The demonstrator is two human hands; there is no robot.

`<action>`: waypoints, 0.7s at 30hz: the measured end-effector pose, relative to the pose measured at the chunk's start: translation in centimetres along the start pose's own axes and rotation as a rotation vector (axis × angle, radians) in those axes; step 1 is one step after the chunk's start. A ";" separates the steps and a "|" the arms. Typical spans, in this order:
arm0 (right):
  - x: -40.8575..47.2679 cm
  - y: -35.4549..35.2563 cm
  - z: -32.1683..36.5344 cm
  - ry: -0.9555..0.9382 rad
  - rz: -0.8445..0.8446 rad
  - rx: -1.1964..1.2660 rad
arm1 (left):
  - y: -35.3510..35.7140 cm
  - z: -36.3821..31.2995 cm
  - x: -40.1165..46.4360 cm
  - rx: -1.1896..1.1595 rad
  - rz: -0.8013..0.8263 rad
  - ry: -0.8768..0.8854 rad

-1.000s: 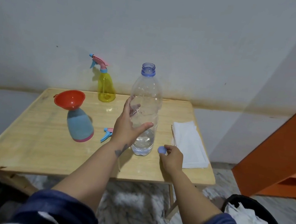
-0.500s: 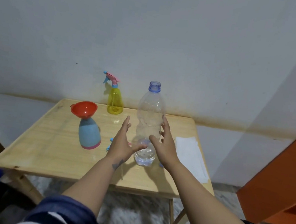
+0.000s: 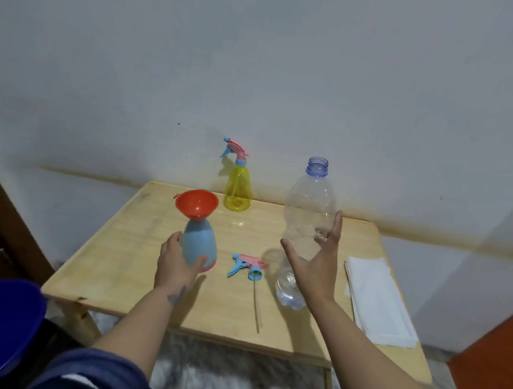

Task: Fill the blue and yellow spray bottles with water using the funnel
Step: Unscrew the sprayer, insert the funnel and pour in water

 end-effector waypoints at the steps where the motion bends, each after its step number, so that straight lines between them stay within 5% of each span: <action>1: 0.0 0.1 0.2 -0.010 -0.036 -0.035 | 0.1 0.2 1.0 -0.010 0.009 0.001; 8: 0.5 1.9 2.4 -0.037 -0.025 -0.214 | 1.8 0.7 5.9 -0.007 0.164 0.080; 21: 0.2 5.3 8.7 -0.041 0.648 -0.642 | 2.2 0.7 8.3 -0.107 0.384 0.194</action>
Point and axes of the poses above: each hand's wrist, its own x-axis towards the middle knuckle, its own y-axis out of the palm, z = x × y, the point moved 8 cm from there along x, towards the middle knuckle, and after that the axes turned 7 degrees about -y, right-handed, at the moved point
